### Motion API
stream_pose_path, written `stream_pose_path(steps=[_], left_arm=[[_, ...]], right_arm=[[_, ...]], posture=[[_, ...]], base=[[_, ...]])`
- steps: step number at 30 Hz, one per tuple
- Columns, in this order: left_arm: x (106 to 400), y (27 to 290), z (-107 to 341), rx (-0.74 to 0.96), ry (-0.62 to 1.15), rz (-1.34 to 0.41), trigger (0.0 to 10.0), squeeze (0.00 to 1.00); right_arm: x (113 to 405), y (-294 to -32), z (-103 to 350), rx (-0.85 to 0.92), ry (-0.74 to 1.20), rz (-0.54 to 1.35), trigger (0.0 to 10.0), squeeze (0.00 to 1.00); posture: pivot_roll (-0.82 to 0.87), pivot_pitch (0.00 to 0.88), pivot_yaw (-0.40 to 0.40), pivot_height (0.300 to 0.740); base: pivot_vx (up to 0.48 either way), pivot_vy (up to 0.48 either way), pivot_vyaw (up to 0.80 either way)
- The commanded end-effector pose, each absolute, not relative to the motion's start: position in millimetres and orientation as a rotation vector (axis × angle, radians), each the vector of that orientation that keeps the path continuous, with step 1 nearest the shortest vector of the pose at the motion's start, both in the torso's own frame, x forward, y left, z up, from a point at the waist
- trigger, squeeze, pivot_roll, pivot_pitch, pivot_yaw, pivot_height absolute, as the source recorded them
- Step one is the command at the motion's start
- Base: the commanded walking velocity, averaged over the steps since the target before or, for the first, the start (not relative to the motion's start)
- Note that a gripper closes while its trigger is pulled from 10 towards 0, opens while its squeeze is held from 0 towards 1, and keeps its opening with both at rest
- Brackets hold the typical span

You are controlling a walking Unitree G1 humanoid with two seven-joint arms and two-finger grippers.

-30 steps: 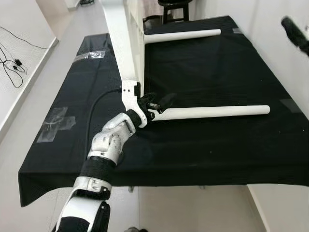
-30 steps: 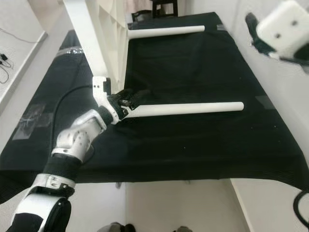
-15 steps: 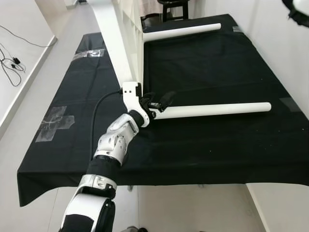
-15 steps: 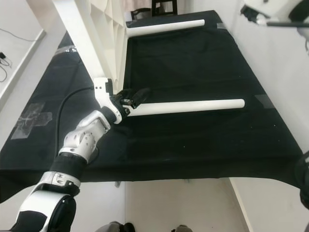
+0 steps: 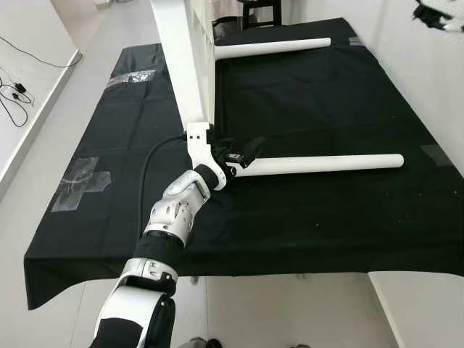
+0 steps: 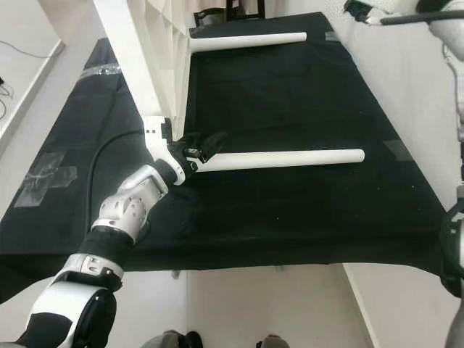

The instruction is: Building children table

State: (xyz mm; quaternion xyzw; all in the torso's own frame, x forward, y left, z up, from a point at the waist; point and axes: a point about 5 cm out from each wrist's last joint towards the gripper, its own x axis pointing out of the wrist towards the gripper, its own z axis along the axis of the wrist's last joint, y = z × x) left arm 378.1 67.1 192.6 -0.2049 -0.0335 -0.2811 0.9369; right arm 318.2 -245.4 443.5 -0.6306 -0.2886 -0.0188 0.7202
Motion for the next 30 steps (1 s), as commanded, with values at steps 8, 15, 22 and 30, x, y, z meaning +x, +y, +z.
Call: stream_pose_path(steps=[8, 15, 22, 30], left_arm=[[386, 84, 178, -0.342, -0.031, -0.443, 10.0, 0.0], [396, 116, 179, -0.279, -0.064, -0.262, 0.0, 0.0], [401, 120, 187, -0.173, -0.097, -0.249, 0.0, 0.0], [407, 157, 197, -0.105, -0.133, -0.046, 0.0, 0.0]], right_arm=[[322, -239, 446, -1.4, -0.646, -0.016, 0.0, 0.0], [322, -237, 447, -1.392, -0.654, -0.001, 0.0, 0.0], [321, -238, 448, -1.39, -0.657, 0.009, 0.0, 0.0], [318, -242, 449, -1.392, -0.641, 0.004, 0.0, 0.0]], posture=[[-0.08, 0.177, 0.086, 0.74], [-0.11, 0.173, 0.086, 0.74], [-0.12, 0.173, 0.088, 0.74], [-0.13, 0.179, 0.084, 0.74]], base=[[0.0, 0.0, 0.0], [0.0, 0.0, 0.0], [0.0, 0.0, 0.0], [0.0, 0.0, 0.0]])
